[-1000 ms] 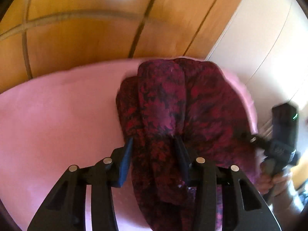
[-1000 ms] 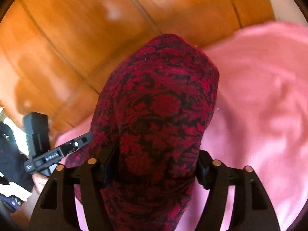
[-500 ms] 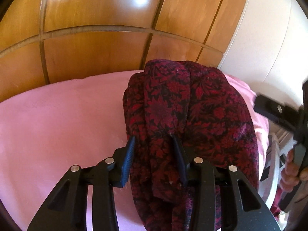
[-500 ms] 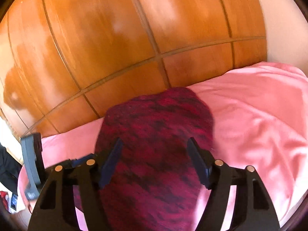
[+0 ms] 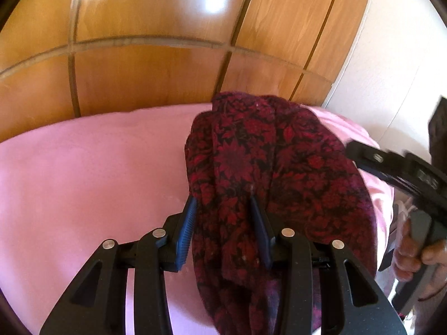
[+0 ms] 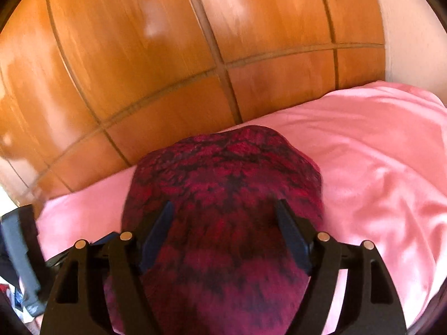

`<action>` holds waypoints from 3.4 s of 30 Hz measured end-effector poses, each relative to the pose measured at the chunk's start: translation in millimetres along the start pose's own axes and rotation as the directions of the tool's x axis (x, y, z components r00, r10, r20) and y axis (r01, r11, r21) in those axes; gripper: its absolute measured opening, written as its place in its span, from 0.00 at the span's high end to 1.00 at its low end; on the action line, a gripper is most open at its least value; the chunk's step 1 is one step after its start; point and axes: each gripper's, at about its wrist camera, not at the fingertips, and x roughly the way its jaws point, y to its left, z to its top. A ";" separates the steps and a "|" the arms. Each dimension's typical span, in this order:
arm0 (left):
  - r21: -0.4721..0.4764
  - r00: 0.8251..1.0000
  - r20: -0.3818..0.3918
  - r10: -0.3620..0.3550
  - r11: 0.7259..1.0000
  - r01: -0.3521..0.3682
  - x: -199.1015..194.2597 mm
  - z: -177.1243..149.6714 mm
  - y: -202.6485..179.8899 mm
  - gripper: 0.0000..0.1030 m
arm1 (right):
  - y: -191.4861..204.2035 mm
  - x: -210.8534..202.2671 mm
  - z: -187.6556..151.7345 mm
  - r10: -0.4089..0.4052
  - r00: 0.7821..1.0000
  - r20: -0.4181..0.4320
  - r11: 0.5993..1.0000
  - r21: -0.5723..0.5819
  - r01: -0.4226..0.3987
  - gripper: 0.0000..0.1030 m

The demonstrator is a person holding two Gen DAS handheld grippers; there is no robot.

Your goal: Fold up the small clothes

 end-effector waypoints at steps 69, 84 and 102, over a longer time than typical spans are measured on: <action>-0.038 0.966 0.101 0.237 0.971 -0.235 -114.5 -90.0 -29.3 0.04 | 79.2 -82.0 -131.0 -0.330 0.930 0.162 0.939 -0.041 0.341 0.02; -0.016 0.947 0.182 0.264 0.964 -0.266 -120.9 -70.2 -37.2 0.04 | 80.6 -82.0 -134.1 -0.337 0.923 0.188 0.934 -0.058 0.352 0.02; -0.030 0.953 0.146 0.265 0.964 -0.264 -108.7 -69.4 -37.1 0.04 | 72.4 -76.5 -133.3 -0.347 0.921 0.179 0.930 -0.056 0.362 0.02</action>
